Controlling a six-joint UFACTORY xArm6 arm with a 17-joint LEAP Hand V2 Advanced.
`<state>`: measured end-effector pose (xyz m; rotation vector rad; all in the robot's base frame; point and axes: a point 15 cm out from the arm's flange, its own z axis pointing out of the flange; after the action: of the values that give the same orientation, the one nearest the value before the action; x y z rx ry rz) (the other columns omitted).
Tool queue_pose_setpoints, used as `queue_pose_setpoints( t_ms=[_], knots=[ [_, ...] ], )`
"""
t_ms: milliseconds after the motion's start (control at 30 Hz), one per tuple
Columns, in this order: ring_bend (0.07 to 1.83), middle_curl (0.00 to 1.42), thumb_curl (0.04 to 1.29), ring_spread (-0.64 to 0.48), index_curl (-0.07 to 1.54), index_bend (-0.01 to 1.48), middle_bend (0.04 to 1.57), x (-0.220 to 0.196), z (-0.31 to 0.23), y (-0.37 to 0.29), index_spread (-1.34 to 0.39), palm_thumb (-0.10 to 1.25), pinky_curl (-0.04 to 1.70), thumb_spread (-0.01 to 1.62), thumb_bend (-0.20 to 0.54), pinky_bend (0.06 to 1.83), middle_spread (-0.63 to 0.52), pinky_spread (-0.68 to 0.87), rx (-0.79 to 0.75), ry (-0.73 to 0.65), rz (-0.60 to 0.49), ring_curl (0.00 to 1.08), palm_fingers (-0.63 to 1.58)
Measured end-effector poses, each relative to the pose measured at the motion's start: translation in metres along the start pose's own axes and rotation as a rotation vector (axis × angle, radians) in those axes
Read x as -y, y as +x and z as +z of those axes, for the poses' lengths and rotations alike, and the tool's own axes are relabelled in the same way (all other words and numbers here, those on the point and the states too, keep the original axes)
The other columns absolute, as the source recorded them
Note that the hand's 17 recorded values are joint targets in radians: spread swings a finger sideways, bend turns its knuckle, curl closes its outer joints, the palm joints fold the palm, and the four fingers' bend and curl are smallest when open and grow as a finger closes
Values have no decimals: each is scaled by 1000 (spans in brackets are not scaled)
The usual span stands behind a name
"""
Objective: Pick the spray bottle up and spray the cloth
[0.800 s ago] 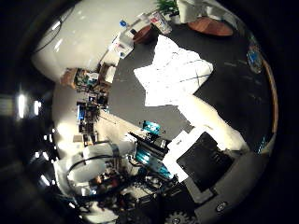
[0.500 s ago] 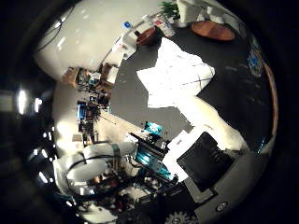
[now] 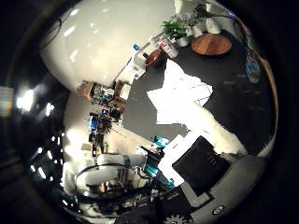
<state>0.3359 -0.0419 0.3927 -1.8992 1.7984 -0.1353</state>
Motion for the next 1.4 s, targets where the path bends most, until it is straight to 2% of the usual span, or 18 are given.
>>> queue_pose_setpoints(
  t_ms=[500, 733, 1067, 1400],
  knots=[
    [292, 401, 408, 86, 288, 141, 219, 12, -16, 99, -301, 720, 286, 1094, -23, 293, -9, 334, 41, 128, 155, 265, 298],
    [369, 401, 377, 104, 240, 137, 253, 25, -16, 159, -267, 661, 307, 1099, -24, 389, 29, 330, 73, 153, 229, 285, 201],
    [364, 385, 338, 131, 254, 152, 269, 40, -14, 217, -222, 614, 305, 1091, -23, 408, 71, 330, 99, 177, 289, 277, 152],
    [320, 373, 312, 152, 273, 161, 267, 83, -9, 278, -181, 591, 295, 1094, -23, 372, 97, 322, 186, 264, 345, 261, 147]
  ],
)
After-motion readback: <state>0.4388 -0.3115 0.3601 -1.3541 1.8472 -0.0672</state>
